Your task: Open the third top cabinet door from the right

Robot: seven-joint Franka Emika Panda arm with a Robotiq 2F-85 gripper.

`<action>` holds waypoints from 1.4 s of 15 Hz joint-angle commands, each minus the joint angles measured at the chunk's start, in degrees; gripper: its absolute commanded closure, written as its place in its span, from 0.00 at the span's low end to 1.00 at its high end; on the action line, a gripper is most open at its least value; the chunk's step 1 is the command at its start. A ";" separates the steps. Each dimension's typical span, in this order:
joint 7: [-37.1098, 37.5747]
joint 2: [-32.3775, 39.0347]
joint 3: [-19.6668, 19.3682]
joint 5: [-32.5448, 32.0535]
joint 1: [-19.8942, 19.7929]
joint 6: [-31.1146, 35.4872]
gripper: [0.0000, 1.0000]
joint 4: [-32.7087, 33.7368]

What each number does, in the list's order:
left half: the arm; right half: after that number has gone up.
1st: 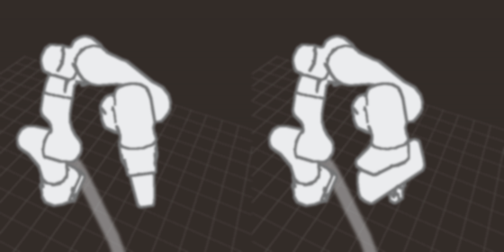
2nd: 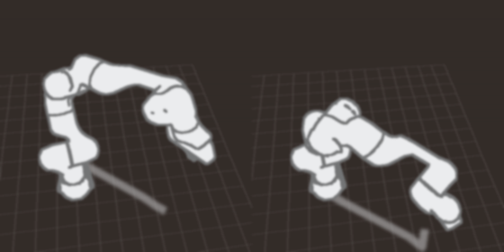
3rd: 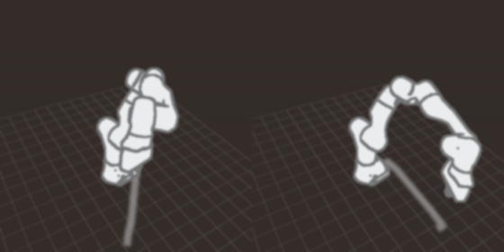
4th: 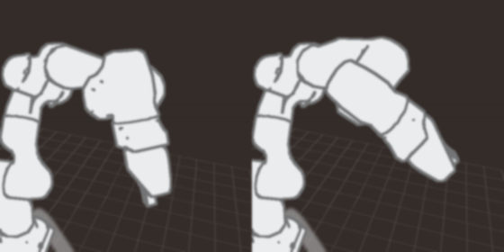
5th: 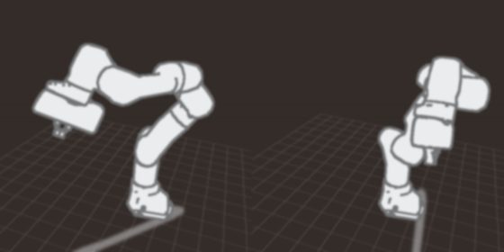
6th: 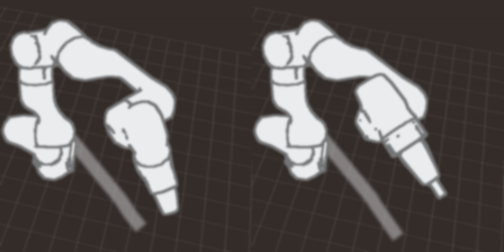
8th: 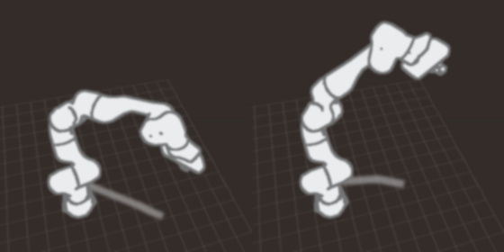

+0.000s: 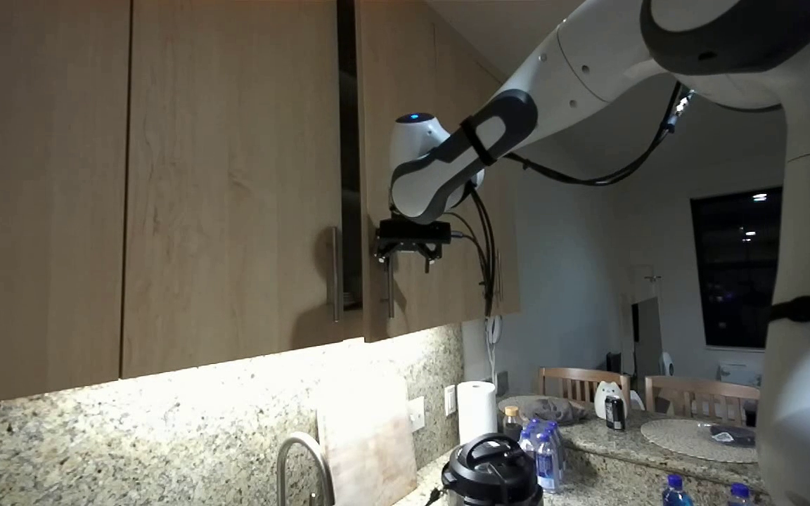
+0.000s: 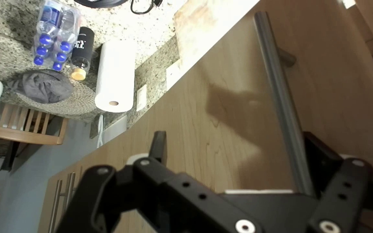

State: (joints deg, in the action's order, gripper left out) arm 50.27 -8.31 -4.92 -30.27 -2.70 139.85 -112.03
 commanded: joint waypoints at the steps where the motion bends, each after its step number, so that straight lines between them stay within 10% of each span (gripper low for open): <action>1: -4.96 -5.21 -0.59 0.85 -4.04 -2.56 0.00 -4.66; 21: -20.35 -13.77 -2.24 8.56 -10.31 1.54 0.00 -14.10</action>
State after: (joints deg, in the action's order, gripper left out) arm 34.14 -17.87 -5.60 -21.75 -7.56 143.55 -122.30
